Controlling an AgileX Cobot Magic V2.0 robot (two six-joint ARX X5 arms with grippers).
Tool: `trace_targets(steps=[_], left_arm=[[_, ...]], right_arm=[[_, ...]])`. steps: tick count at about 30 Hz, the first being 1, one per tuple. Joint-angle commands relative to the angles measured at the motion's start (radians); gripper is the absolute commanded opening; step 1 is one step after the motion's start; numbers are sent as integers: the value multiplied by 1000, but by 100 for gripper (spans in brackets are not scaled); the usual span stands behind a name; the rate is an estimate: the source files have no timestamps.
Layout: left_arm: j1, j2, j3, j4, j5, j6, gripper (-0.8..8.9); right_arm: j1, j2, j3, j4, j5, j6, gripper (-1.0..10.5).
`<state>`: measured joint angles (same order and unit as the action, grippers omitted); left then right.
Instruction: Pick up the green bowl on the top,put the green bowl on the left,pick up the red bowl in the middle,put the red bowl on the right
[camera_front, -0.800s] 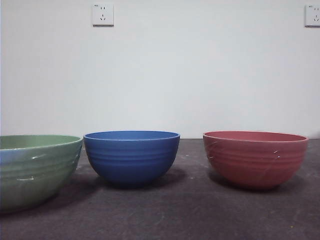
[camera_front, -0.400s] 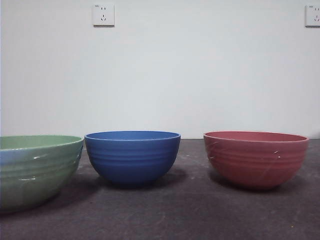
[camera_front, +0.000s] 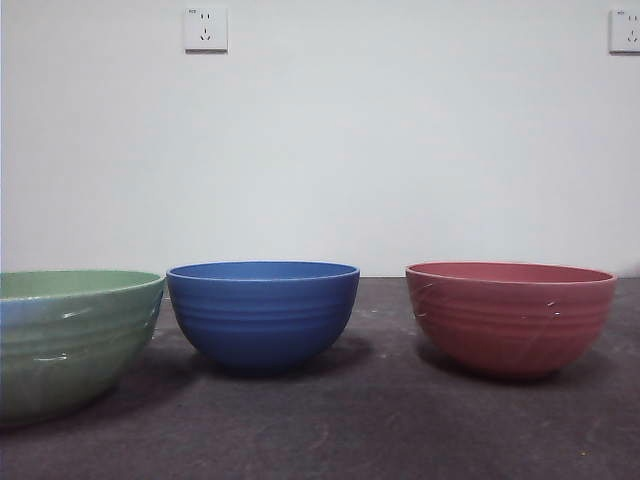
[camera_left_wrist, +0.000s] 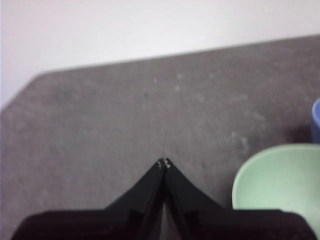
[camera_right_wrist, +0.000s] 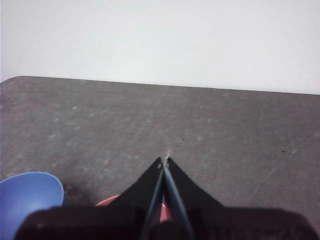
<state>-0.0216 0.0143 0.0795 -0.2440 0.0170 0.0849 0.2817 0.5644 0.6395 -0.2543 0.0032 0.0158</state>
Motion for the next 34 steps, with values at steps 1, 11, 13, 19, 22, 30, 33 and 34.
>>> trace_targets(steps=[1, 11, 13, 19, 22, 30, 33, 34], left_arm=[[5, -13, -44, 23, 1, -50, -4], [4, -10, -57, 7, 2, -66, -4], [4, -10, -57, 7, 2, -66, -4], [4, -10, -57, 7, 3, -66, -4], [4, -10, -57, 7, 3, -66, -4], [4, -10, -57, 7, 3, -66, -4], [4, -10, -57, 8, 3, -66, -4], [4, -10, -57, 8, 3, -66, -4]], right_arm=[[0, -2, -4, 6, 3, 13, 4], [0, -2, -4, -29, 3, 13, 4], [0, -2, -4, -33, 3, 13, 4], [0, -2, -4, -34, 3, 13, 4], [0, -2, -4, -34, 3, 13, 4], [0, -2, -4, -34, 3, 13, 4], [3, -7, -4, -46, 2, 12, 4], [4, -24, -4, -64, 3, 9, 4]])
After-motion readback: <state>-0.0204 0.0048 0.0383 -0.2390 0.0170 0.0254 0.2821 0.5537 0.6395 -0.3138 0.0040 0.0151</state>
